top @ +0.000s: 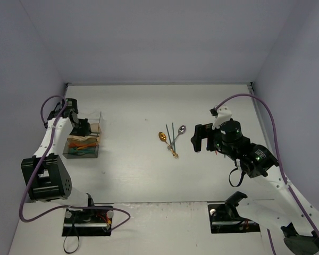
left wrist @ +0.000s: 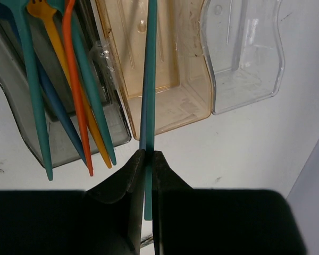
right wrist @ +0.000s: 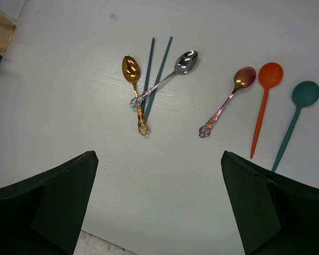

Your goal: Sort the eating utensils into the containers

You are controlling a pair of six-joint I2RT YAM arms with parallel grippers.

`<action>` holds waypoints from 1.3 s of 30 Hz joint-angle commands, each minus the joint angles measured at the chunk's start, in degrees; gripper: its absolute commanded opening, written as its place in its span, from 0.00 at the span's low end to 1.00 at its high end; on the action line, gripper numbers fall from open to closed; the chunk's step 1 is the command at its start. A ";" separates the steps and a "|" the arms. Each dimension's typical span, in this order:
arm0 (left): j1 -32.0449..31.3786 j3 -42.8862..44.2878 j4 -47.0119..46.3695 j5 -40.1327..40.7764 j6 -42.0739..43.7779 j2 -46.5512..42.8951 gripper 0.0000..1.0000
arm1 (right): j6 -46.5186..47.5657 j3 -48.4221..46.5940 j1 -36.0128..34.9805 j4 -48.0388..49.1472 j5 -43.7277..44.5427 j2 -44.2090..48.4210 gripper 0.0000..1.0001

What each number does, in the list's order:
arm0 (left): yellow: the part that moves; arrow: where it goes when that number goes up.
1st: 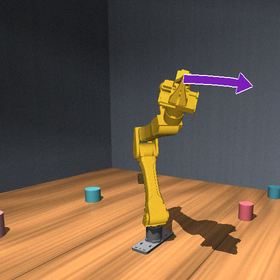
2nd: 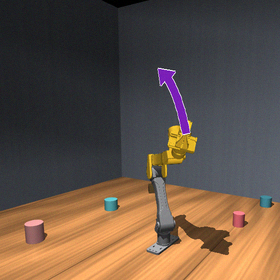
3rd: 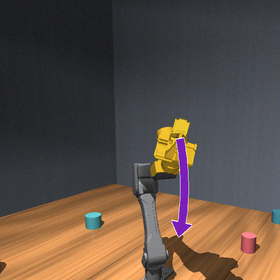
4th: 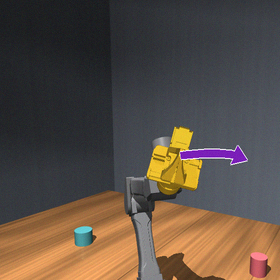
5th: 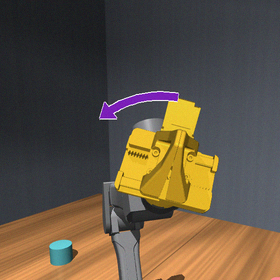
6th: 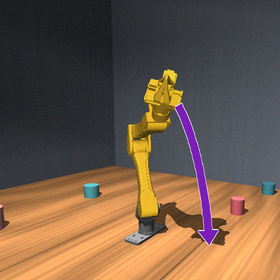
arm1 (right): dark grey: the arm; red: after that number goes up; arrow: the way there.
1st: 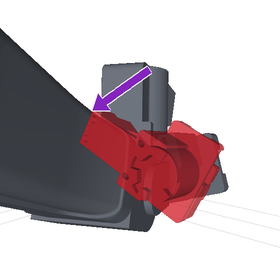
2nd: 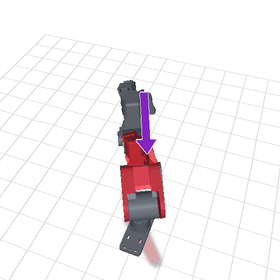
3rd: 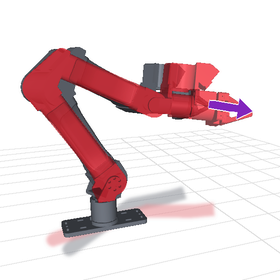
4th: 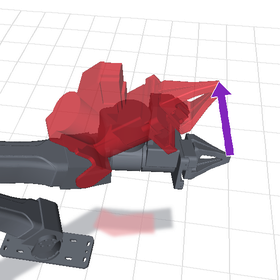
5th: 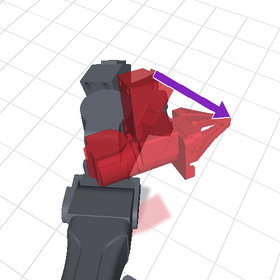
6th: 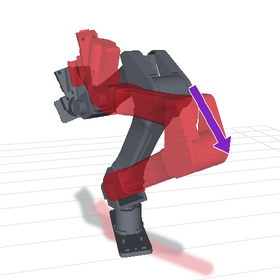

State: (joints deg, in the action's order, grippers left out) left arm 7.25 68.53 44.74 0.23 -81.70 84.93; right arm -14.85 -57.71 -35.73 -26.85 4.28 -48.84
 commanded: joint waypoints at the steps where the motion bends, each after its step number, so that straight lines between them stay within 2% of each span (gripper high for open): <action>1: 1.64 5.81 -0.37 -2.32 3.61 2.31 0.00 | 0.26 -0.91 -0.49 2.35 1.10 0.25 1.00; 5: 2.34 6.76 -0.48 -3.85 3.65 4.77 0.02 | 0.26 -1.00 -0.49 2.42 1.09 -0.11 1.00; 7: 2.42 6.88 -0.53 -4.01 3.74 5.24 0.10 | 0.26 -1.00 -0.40 2.42 1.26 -0.12 1.00; 12: 2.34 6.88 -0.45 -3.27 4.16 4.51 0.21 | 0.26 -1.00 -0.40 2.42 1.45 -0.60 1.00; 17: 2.12 6.97 -0.53 -3.29 5.70 1.95 0.28 | 0.52 -1.00 -0.40 2.42 1.52 -1.44 1.00; 20: 0.77 7.36 -0.58 -1.89 8.31 -0.85 0.38 | 0.66 -1.03 -0.40 2.51 0.96 -3.04 1.00; 23: -1.17 7.99 -0.44 1.80 13.24 -5.00 0.54 | 0.31 -1.17 -0.32 2.51 0.10 -5.65 1.00; 27: -6.01 8.89 -0.61 7.17 23.76 -11.18 0.59 | -1.03 -1.17 0.29 3.45 -1.26 -9.22 0.99; 30: -11.21 9.20 -0.67 11.94 33.82 -15.65 0.70 | -3.22 -1.07 0.93 5.17 -2.27 -14.13 0.97; 33: -13.05 7.84 -0.79 12.17 42.85 -20.75 0.76 | -6.01 -0.77 1.36 7.06 -2.82 -18.71 0.93; 36: -13.14 5.32 -0.78 10.99 48.51 -25.20 0.77 | -8.70 -0.01 1.45 10.55 -3.23 -24.09 0.87; 39: -13.14 3.09 -0.67 8.84 52.18 -29.11 0.77 | -10.82 0.61 1.48 15.39 -3.57 -30.28 0.76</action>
State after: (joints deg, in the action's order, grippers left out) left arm -6.10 73.37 44.60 9.31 -40.61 60.02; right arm -21.26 -57.58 -34.53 -19.99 1.56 -73.01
